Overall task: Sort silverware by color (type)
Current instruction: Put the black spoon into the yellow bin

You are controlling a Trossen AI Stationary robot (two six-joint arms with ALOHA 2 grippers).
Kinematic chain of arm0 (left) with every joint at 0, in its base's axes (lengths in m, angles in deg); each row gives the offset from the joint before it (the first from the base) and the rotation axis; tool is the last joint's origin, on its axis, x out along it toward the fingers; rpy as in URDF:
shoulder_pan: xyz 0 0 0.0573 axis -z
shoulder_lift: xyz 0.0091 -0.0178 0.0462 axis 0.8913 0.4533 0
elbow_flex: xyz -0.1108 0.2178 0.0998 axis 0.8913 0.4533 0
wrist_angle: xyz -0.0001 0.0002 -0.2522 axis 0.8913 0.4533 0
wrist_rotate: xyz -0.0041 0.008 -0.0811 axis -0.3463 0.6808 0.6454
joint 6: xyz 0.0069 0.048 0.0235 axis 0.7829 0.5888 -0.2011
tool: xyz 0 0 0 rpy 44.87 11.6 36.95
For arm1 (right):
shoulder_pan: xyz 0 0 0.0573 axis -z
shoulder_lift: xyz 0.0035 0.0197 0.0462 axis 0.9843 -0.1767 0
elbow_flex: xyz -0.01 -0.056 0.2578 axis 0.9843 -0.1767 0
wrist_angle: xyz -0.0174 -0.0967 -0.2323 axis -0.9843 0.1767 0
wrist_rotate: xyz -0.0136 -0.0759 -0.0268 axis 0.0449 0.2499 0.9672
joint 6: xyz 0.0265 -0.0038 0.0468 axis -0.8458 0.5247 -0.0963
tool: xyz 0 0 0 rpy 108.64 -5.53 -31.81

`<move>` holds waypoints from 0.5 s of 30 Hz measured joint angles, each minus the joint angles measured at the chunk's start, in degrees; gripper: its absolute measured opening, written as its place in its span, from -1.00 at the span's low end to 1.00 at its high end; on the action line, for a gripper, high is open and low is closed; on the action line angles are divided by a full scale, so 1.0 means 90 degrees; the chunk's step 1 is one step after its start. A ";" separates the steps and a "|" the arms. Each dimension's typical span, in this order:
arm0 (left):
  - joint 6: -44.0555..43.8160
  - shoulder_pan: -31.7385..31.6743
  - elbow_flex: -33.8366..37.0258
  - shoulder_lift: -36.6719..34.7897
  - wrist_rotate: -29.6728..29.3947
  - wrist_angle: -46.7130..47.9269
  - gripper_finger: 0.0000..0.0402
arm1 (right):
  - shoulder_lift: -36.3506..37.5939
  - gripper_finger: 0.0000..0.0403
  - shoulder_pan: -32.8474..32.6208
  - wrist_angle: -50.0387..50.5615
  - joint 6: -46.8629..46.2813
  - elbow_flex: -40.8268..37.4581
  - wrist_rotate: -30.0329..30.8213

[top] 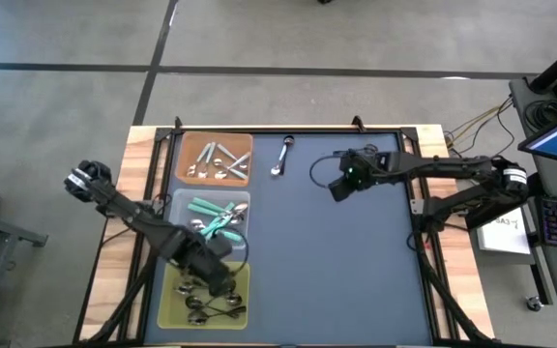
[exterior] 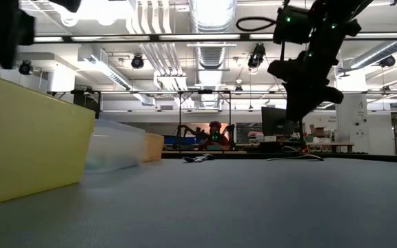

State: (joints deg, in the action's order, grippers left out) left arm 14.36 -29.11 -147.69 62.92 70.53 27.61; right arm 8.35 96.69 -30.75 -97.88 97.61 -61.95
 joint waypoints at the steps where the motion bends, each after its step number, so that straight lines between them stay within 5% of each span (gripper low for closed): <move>1: 0.0095 -0.0091 -0.0031 0.0000 -0.0075 0.0000 -0.28 | 0.0000 -0.61 0.0169 0.0000 0.0009 0.0000 -0.0075; 8: 0.1232 -0.0716 -0.0149 -0.0002 -0.0430 -0.0218 -0.30 | -0.0120 -0.61 0.1516 0.0032 0.0792 -0.0002 -0.0526; 15: 0.2318 -0.1717 -0.0156 -0.0002 -0.0438 -0.0236 -0.30 | -0.1006 -0.61 0.2585 0.0045 0.3054 -0.0002 -0.0861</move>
State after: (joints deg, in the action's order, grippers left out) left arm 35.22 -44.56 -149.09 62.90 66.60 25.49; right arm -0.70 119.96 -30.35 -70.40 97.59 -69.70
